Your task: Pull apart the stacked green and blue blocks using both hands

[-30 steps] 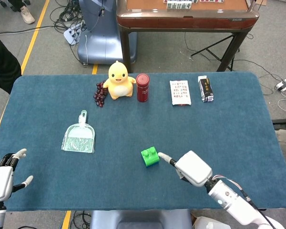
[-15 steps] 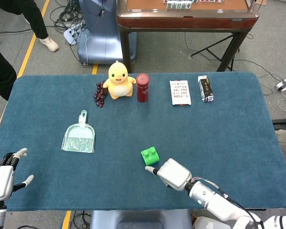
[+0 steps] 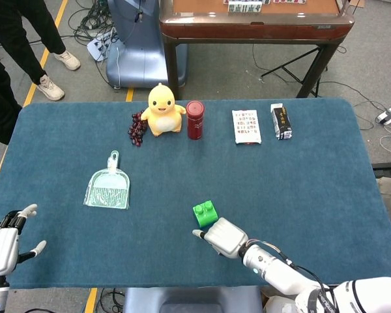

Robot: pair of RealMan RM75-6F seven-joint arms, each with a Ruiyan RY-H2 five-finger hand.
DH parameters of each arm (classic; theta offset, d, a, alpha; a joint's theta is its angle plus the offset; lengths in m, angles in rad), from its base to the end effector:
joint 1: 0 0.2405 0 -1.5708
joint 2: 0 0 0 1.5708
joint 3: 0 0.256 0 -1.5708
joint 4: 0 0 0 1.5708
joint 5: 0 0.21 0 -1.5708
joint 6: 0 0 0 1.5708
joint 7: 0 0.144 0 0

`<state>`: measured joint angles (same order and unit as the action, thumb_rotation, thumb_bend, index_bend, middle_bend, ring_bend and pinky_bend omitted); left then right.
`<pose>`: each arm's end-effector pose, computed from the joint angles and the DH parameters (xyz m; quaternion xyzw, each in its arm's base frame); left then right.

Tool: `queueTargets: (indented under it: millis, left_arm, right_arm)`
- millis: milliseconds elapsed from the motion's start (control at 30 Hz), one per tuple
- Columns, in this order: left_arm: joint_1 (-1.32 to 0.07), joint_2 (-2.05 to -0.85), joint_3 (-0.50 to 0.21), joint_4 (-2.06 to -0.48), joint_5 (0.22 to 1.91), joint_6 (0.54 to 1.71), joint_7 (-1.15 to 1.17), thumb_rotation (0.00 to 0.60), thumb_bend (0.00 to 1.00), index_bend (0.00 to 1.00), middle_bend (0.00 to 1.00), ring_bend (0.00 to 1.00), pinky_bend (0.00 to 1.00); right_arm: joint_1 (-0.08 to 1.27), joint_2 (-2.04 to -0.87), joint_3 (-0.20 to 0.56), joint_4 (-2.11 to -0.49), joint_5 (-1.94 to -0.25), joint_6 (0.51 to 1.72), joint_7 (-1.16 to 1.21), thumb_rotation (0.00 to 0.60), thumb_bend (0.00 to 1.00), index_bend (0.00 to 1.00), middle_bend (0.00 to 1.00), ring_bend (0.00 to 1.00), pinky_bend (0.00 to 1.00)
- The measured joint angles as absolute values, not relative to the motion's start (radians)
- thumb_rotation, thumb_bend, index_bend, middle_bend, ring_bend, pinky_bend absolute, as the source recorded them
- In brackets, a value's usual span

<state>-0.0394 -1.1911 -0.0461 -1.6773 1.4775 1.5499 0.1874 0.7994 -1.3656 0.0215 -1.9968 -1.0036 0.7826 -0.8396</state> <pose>-0.2994 0.1649 0.1402 -0.5783 -0.3765 -0.3709 0.6215 -0.0978 -0.2328 -0.0219 0.9005 -0.2650 0.2357 0.2517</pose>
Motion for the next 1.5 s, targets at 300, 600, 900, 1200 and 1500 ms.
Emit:
queueTargets:
  millis: [300, 600, 900, 1200, 1500]
  left_arm:
    - [-0.037, -1.195, -0.043, -1.674, 1.479, 1.549, 0.186, 0.6, 0.18, 0.23, 0.31, 0.21, 0.43]
    - [-0.036, -1.197, -0.043, -1.674, 1.48, 1.549, 0.184, 0.6, 0.18, 0.23, 0.31, 0.21, 0.43]
    - [-0.035, -1.194, -0.046, -1.678, 1.48, 1.551, 0.184, 0.6, 0.18, 0.23, 0.31, 0.21, 0.44]
    - [-0.037, -1.192, -0.048, -1.683, 1.481, 1.552, 0.188, 0.6, 0.18, 0.23, 0.31, 0.21, 0.44]
    - [-0.039, -1.19, -0.049, -1.691, 1.483, 1.551, 0.195, 0.6, 0.18, 0.23, 0.31, 0.21, 0.45]
  right_arm:
    - [0.855, -1.411, 0.009, -1.952, -0.94, 0.824, -0.825, 0.6, 1.0, 0.16, 1.0, 0.9, 0.93]
    - [0.878, -1.403, -0.026, -1.947, -0.916, 0.853, -0.819, 0.6, 1.0, 0.16, 1.0, 0.9, 0.93]
    - [0.89, -1.378, -0.066, -1.949, -0.888, 0.879, -0.818, 0.6, 1.0, 0.16, 1.0, 0.9, 0.93]
    - [0.884, -1.328, -0.099, -1.963, -0.883, 0.912, -0.804, 0.6, 1.0, 0.16, 1.0, 0.9, 0.93]
    - [0.872, -1.297, -0.115, -1.949, -0.869, 0.934, -0.776, 0.6, 1.0, 0.16, 1.0, 0.9, 0.93]
